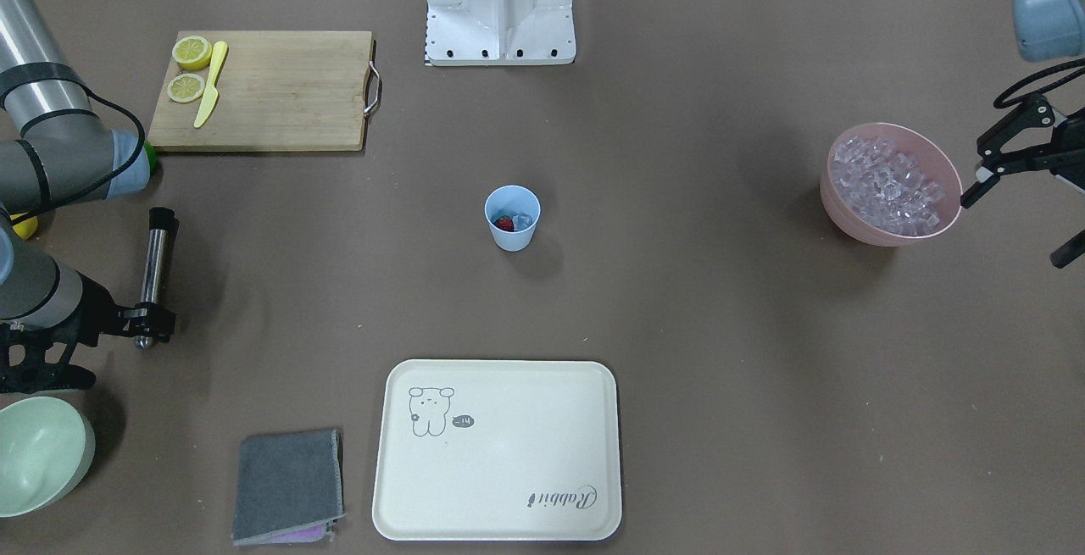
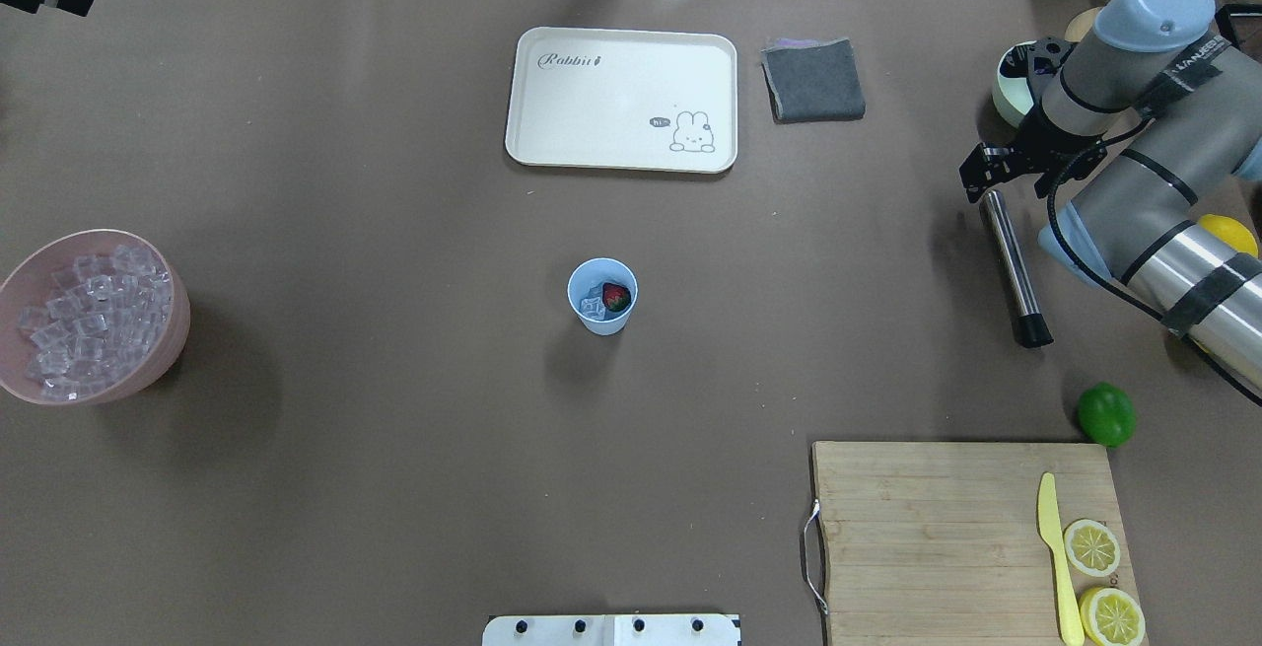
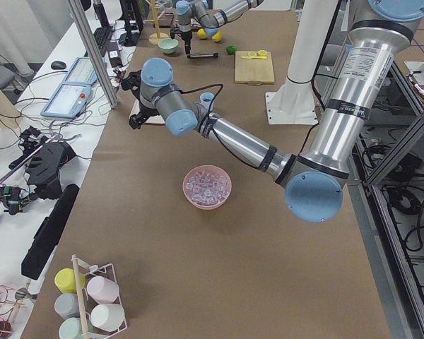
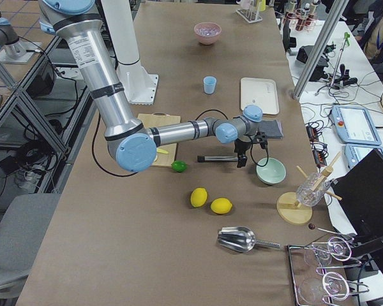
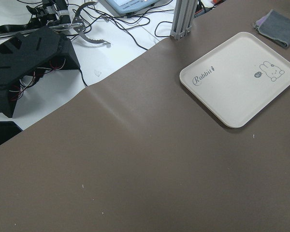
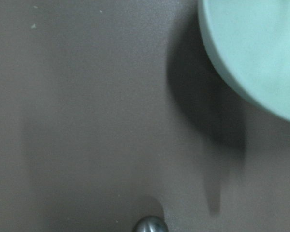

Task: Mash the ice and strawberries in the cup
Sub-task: 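Lower the right gripper and grasp the muddler's metal end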

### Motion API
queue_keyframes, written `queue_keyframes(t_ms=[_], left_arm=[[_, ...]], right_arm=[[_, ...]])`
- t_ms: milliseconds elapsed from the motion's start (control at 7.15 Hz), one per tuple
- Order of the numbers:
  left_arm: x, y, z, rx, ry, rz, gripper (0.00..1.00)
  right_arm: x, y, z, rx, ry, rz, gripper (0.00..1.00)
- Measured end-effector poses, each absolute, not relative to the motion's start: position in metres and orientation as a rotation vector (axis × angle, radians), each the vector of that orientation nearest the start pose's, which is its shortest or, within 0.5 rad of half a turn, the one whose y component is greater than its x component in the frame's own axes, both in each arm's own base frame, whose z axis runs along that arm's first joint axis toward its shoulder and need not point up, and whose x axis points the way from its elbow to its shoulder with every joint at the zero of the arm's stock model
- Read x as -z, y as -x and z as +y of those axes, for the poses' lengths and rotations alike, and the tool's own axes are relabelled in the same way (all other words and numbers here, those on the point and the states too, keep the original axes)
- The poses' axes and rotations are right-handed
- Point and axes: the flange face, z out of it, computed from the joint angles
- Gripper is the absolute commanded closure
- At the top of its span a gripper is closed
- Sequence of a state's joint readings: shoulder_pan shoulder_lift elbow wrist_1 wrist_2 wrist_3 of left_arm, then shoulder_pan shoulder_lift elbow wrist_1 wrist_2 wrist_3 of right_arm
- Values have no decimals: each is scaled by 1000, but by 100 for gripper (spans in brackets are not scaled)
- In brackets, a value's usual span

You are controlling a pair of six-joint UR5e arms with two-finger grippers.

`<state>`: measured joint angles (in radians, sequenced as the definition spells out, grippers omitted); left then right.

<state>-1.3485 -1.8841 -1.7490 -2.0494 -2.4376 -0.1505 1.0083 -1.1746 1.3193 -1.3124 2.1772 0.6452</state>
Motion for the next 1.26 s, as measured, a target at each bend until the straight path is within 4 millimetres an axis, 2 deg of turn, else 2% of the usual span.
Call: queue_keyframes(t_ms=[559,839,979,1119,1258], left_arm=[[-333,-78,-584,-476,-738,962,3],[-333,-78,-581,-480,-742,962,3],[-333,-78,-579,-483,-746,961,3],[-333,-77,-579,-483,-747,960,3],[-333,-77,-579,-484,-747,959,3]], right_arm=[[-527,307,-605,55,27,-731,25],[-528,308,-603,57,30,-733,48],[-528,309,-602,60,31,-734,78],[-528,310,-602,61,32,-734,100],[-529,309,-601,63,32,-734,100]])
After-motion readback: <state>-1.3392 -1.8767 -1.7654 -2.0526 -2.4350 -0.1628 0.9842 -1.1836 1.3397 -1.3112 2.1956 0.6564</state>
